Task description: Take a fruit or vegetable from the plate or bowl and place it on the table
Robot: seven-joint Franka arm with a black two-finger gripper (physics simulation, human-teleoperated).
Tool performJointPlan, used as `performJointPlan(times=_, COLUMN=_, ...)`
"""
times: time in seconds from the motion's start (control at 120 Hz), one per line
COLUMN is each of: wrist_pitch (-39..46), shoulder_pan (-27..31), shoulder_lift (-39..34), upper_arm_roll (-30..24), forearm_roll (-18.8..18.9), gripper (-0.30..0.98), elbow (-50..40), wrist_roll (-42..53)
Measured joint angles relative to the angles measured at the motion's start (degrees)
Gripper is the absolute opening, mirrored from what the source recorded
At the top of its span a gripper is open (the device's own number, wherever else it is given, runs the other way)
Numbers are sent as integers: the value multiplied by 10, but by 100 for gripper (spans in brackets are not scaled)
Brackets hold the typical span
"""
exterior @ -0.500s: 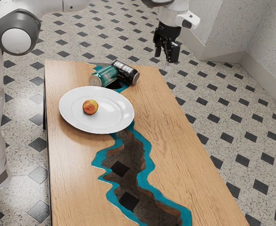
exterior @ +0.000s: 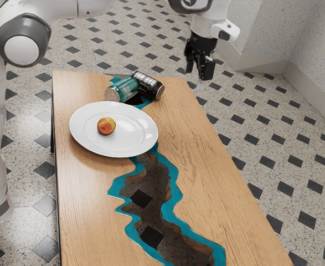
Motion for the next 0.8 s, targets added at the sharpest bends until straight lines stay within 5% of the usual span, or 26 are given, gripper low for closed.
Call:
performJointPlan(times=0.1, wrist_pitch=-2, shoulder_pan=-22, shoulder_lift=-37, upper_arm_roll=6, forearm_roll=1, gripper=69, elbow=-45, wrist_roll=-1)
performJointPlan(times=0.183, wrist_pitch=1, shoulder_pan=-65, shoulder_lift=-165, upper_arm_roll=14, forearm_roll=4, gripper=68, elbow=-205, wrist_roll=-12)
performJointPlan(times=0.292, wrist_pitch=44, shoulder_pan=-50, shoulder_lift=-376, upper_arm_roll=49, forearm_roll=10, gripper=68, elbow=-468, wrist_roll=-25)
performJointPlan(times=0.442, wrist_pitch=85, shoulder_pan=-30, shoulder_lift=-581, upper_arm_roll=58, forearm_roll=37, gripper=68, elbow=-663, wrist_roll=-36)
performJointPlan(times=0.508, wrist_pitch=96, shoulder_pan=-29, shoulder_lift=-598, upper_arm_roll=55, forearm_roll=42, gripper=69, elbow=-693, wrist_roll=-40)
performJointPlan(times=0.8, wrist_pitch=185, shoulder_pan=-26, shoulder_lift=-467, upper_arm_roll=17, forearm_roll=44, gripper=69, elbow=-698, wrist_roll=-53)
